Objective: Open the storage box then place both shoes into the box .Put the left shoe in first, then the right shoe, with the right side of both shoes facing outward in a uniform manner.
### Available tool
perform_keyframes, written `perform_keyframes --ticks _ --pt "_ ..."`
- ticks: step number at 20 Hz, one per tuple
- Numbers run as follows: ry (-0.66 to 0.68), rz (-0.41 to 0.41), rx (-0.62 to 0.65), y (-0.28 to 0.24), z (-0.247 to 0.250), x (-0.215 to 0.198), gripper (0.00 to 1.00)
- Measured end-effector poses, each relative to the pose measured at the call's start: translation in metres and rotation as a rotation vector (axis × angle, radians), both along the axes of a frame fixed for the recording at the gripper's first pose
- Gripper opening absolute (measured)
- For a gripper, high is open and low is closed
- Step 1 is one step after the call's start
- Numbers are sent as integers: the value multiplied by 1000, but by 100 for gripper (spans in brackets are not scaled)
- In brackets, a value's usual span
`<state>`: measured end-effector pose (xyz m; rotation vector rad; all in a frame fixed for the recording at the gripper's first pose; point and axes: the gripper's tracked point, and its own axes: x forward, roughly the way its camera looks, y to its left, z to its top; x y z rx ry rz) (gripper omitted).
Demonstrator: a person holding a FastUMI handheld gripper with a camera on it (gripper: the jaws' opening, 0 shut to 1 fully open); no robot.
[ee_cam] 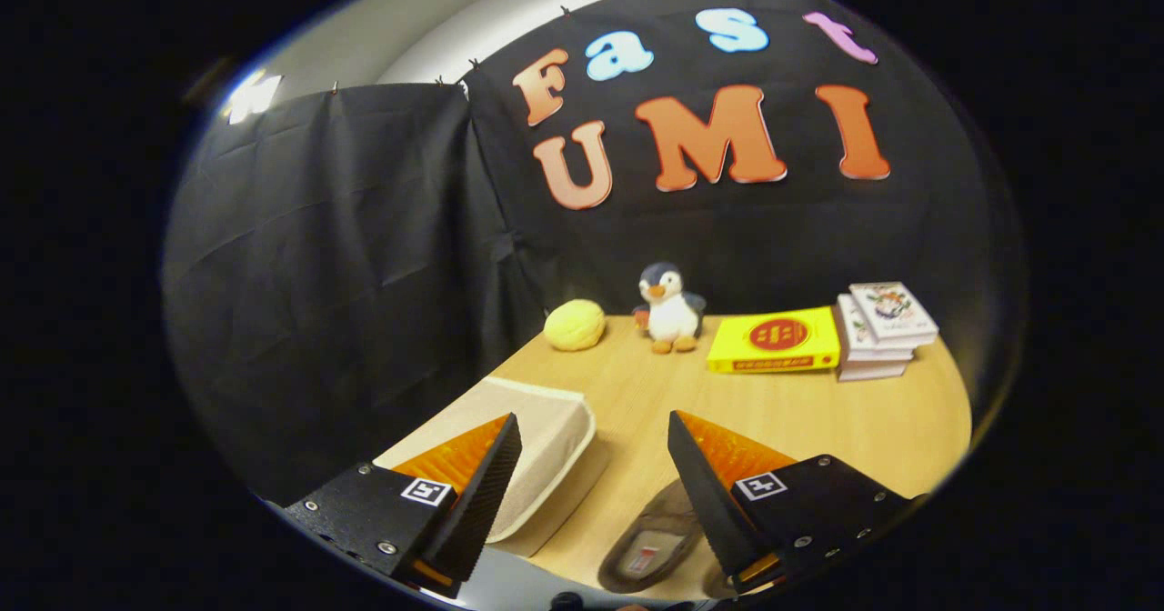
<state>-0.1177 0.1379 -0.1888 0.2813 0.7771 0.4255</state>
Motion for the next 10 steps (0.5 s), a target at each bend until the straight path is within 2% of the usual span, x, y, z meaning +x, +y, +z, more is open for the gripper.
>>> perform_keyframes --ticks 4,10 --pt "237 64 122 43 -42 -32 96" --pt "475 82 221 80 -87 -62 96"
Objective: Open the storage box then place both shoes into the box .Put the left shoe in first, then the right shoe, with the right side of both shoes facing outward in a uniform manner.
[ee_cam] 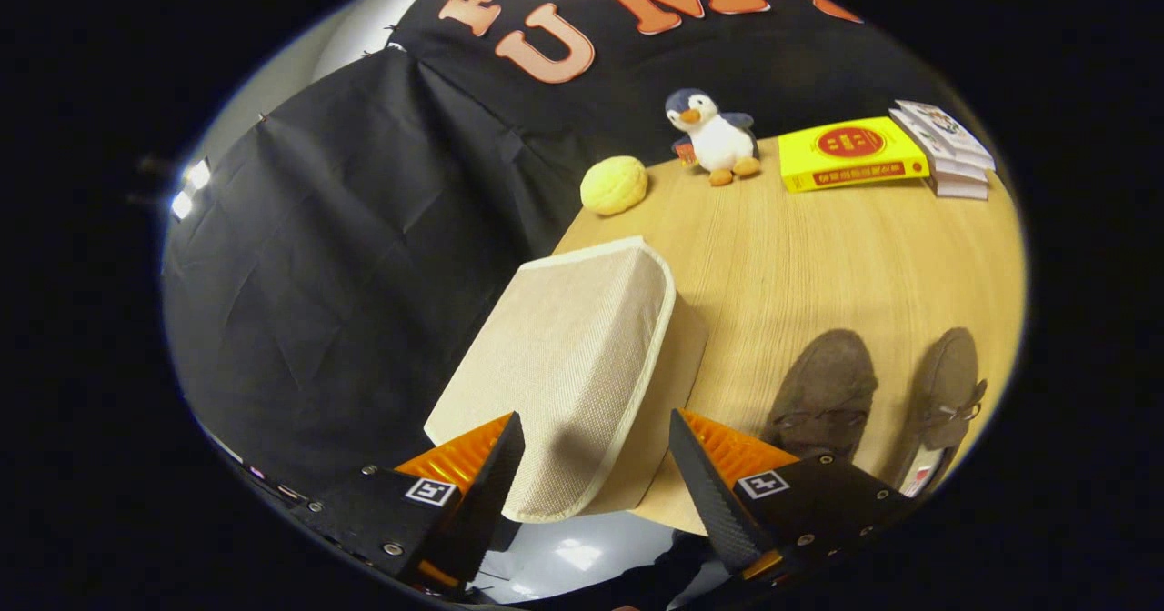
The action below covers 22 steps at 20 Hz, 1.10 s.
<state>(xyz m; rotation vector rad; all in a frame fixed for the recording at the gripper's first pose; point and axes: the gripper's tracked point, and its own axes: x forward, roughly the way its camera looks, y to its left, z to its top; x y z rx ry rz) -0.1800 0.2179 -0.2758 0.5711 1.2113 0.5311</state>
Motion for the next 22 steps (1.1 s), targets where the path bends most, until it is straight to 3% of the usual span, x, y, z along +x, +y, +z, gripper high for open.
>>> perform_keyframes --ticks 11,18,22 --pt "283 -63 219 39 -25 -11 95" --pt "297 -51 312 42 15 1 69" --pt "254 -41 353 46 41 12 62"
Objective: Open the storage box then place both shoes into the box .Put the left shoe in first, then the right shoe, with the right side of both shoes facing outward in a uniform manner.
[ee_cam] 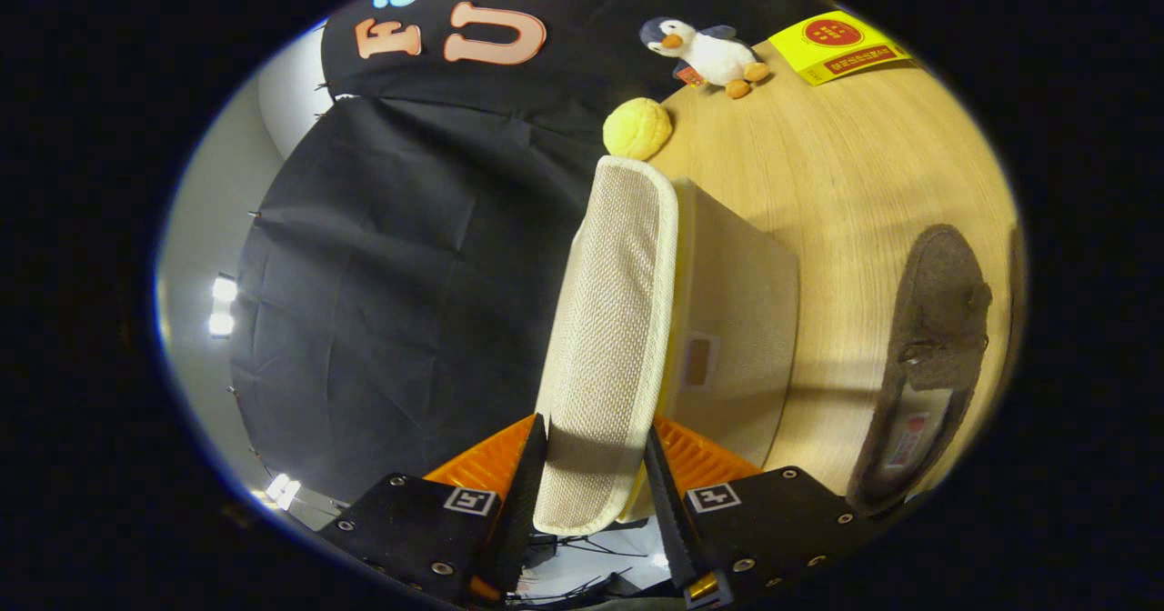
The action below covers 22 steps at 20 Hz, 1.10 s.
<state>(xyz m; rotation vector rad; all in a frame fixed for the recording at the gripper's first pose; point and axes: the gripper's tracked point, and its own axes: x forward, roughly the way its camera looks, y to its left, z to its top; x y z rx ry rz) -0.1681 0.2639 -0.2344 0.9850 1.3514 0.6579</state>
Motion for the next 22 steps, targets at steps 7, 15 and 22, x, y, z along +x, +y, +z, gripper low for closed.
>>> perform_keyframes --ticks 7,15,22 --pt "-81 -50 78 23 64 28 46" --pt "-146 -21 91 85 115 48 15" --pt "-251 43 35 191 133 63 15"
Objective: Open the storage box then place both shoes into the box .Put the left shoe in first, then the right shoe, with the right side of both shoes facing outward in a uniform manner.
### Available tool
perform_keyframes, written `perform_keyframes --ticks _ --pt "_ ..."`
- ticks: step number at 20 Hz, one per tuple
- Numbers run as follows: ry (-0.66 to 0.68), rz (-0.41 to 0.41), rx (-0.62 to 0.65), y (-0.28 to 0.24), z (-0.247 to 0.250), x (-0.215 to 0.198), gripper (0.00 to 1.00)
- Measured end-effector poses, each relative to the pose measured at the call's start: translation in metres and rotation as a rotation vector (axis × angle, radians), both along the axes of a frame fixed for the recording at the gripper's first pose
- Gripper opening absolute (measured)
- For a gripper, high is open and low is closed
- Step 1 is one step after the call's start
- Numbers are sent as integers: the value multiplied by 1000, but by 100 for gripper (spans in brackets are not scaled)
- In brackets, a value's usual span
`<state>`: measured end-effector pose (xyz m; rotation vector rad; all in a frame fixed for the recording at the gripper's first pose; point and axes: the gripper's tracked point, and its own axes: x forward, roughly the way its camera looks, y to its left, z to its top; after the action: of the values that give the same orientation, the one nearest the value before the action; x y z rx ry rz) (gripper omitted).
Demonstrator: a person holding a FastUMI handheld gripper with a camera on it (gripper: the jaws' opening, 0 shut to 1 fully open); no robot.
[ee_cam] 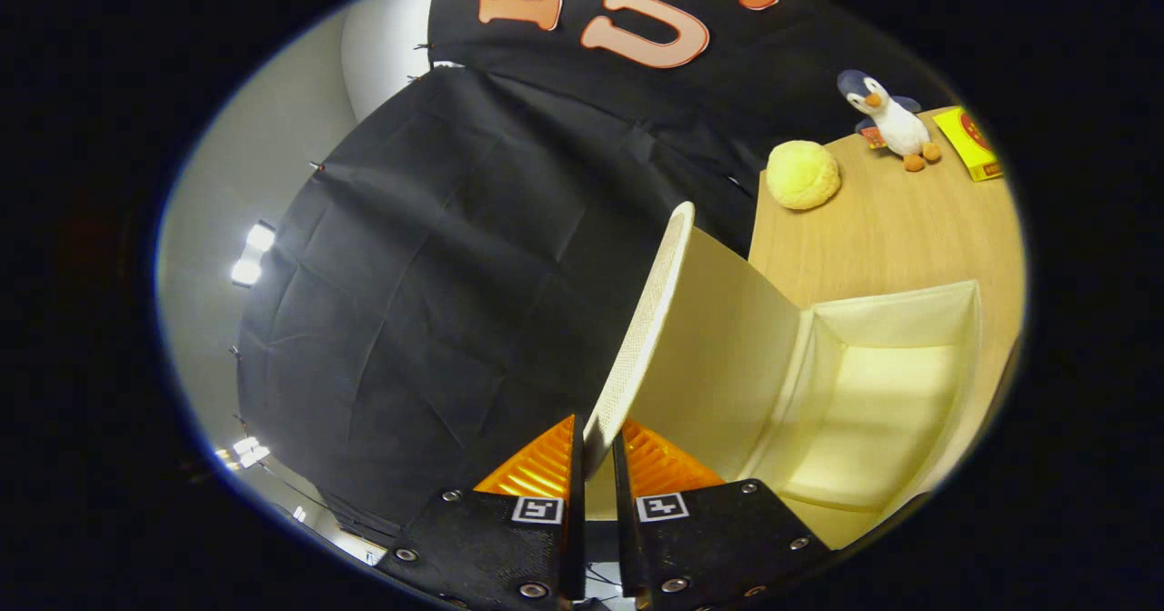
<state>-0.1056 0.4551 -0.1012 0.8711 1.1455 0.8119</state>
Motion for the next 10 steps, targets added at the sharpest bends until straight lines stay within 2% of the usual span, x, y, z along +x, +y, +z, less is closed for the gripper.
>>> perform_keyframes --ticks 6,9,10 --pt "-25 98 -154 96 -36 -10 17" --pt "18 109 -218 111 -54 -19 16" --pt "23 112 -231 112 -59 -21 25"
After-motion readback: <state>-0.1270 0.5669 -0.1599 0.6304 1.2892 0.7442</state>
